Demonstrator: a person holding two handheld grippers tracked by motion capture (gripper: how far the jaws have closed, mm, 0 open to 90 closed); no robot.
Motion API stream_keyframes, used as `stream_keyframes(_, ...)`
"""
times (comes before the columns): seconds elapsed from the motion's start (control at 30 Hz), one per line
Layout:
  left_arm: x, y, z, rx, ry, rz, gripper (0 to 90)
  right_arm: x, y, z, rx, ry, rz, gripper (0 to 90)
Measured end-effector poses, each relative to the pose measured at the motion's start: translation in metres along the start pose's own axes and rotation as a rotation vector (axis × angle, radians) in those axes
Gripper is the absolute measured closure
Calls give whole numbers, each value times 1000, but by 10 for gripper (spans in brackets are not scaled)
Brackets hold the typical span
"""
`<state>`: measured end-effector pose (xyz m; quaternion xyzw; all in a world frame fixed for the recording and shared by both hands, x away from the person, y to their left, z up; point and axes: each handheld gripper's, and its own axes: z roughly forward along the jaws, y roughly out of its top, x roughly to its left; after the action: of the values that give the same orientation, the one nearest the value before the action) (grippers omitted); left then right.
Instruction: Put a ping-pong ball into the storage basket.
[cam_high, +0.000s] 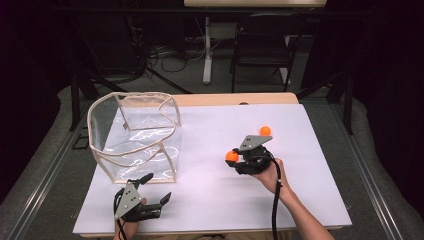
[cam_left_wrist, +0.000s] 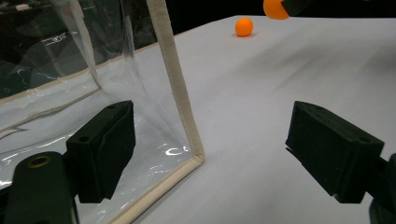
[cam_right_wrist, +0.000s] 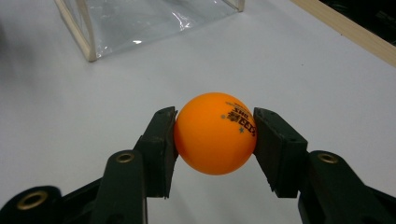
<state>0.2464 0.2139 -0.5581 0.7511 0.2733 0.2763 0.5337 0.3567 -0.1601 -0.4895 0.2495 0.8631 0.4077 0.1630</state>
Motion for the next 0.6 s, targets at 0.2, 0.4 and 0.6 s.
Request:
stream_keyframes(0.2, 0, 0, 0, -1, -1, 0, 158, 3, 6, 4, -3, 7, -10, 513)
stream_keyframes(0.4, 0, 0, 0, 0, -1, -3, 158, 3, 11, 9, -9, 17, -11, 513)
stream_keyframes(0.6, 0, 0, 1, 1, -2, -3, 158, 3, 19, 9, -29, 29, -12, 513)
